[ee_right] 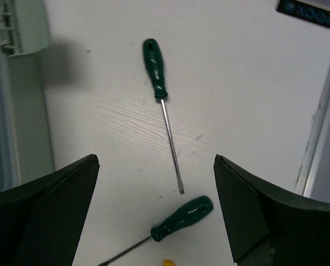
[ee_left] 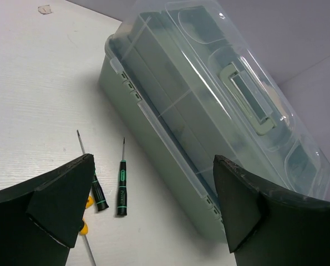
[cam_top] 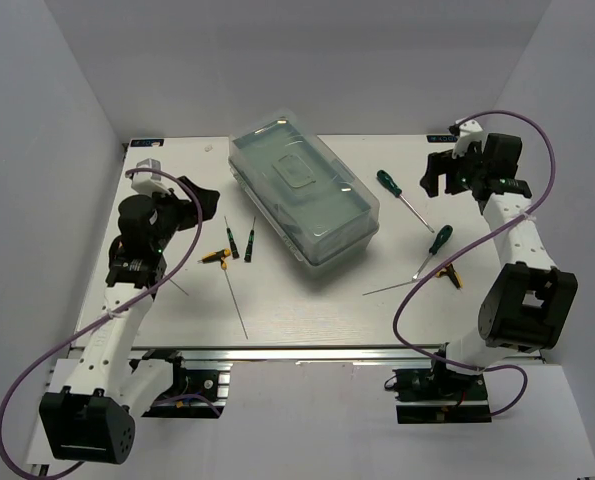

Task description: Sort the tools into containers

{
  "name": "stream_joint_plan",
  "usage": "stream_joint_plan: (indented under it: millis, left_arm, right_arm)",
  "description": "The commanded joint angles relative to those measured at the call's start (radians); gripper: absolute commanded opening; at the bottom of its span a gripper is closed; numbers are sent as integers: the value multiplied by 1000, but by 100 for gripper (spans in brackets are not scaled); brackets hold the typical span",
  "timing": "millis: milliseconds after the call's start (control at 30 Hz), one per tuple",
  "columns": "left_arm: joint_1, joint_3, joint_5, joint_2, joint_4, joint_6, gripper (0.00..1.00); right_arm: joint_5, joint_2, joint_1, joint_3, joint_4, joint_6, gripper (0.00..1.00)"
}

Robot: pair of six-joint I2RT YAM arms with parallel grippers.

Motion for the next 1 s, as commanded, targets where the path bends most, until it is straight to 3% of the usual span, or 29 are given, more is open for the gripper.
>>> stream_joint_plan:
  millis: [0, 67, 100, 133, 233, 267, 300, 367, 467, 533, 667, 833, 967]
  left_arm:
    - [-19, 55, 8, 11, 32, -5, 95]
    - [-43, 72, 14, 29, 47, -25, 89]
    - [-54, 81, 14, 37, 61, -34, 87]
    - [-88, 104, 16, 61, 67, -48, 78]
    - [-192, 165, -33, 106, 67, -71, 60]
    - [-218, 183, -49, 142, 67, -77, 60]
    - [-237, 198, -73, 163, 64, -85, 60]
    - [-264, 229, -93, 207, 50, -129, 63]
    - [-268, 220, -130, 229, 55, -185, 70]
    - [-269, 229, -147, 252, 44, -189, 71]
    - [-269, 239, -162, 266, 41, -180, 70]
    - [-269, 236, -205, 284, 53, -200, 60]
    - [-269, 184, -205, 285, 103, -237, 52]
  right_arm:
    - [-311, -19, -1, 72, -55, -198, 89]
    - [-444, -15, 7, 98, -58, -236, 89]
    - [-473, -9, 30, 108, -43, -171, 86]
    - [-476, 5, 43, 124, -34, -146, 82]
    - [-478, 33, 90, 181, 38, 24, 50]
    - [-478, 47, 103, 232, 51, 77, 37]
    - [-476, 60, 129, 272, 43, 132, 36]
    - [-467, 117, 200, 370, -9, 227, 42]
    - [-388, 169, 332, 515, -115, 258, 71]
    - [-341, 192, 408, 549, -125, 295, 82]
    - [-255, 261, 498, 638, -139, 352, 82]
    - [-257, 363, 588, 818, -188, 387, 73]
    - [-272, 409, 660, 836, -230, 451, 71]
